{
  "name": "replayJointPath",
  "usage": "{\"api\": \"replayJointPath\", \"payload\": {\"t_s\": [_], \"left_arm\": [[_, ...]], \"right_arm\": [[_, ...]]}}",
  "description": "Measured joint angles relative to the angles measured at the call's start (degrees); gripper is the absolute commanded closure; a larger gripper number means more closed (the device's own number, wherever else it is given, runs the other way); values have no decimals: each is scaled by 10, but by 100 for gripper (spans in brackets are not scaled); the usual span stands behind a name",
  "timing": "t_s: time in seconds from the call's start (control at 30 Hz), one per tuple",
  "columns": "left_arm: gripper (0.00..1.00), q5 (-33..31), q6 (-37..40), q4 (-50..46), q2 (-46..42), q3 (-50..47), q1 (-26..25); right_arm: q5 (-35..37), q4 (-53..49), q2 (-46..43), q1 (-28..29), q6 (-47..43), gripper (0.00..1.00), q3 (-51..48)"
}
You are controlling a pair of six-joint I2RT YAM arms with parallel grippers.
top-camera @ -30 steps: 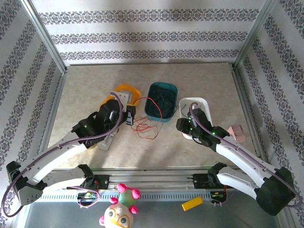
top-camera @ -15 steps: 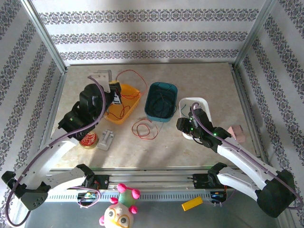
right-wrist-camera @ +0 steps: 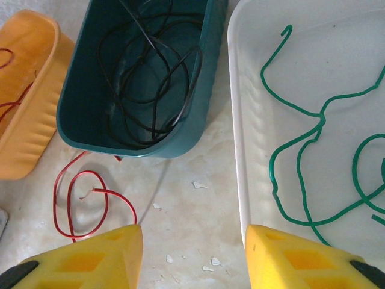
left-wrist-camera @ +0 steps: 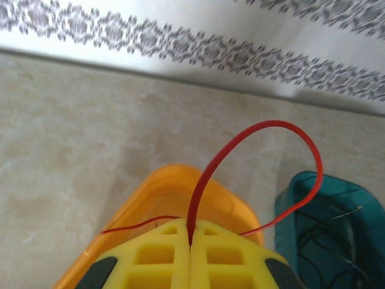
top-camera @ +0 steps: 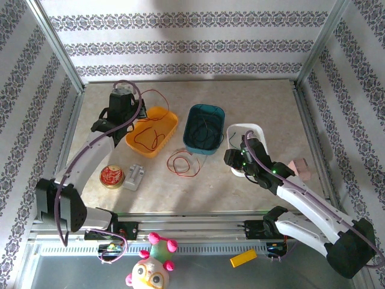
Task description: Untangle the cables
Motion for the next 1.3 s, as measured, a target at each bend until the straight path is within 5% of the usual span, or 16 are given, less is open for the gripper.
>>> {"api": "replayJointPath", "payload": {"t_s": [0.17,0.3,0.5,0.83,1.03,1.3], "left_arm": [[91,3,-11,4,66,-41,13],[46,-5,-22,-3,120,-63,13],[27,-39,-5,-24,87,-79,-25],[19,-39,29,-53,-90,-140,-197],[19,30,34,-61,-37,-190,-300],[33,46,81,-61,81,-178,-343]], "right_arm": [[0,-2,-4,0,0,51,-1],[0,-4,-4,0,0,51,-1],[-2,-5,-5,0,-5,51,-1],[-3,-4,10,0,-9,51,-1],[-5,-4,30,0,-11,51,-1],[-6,-4,35,0,-11,51,-1]]}}
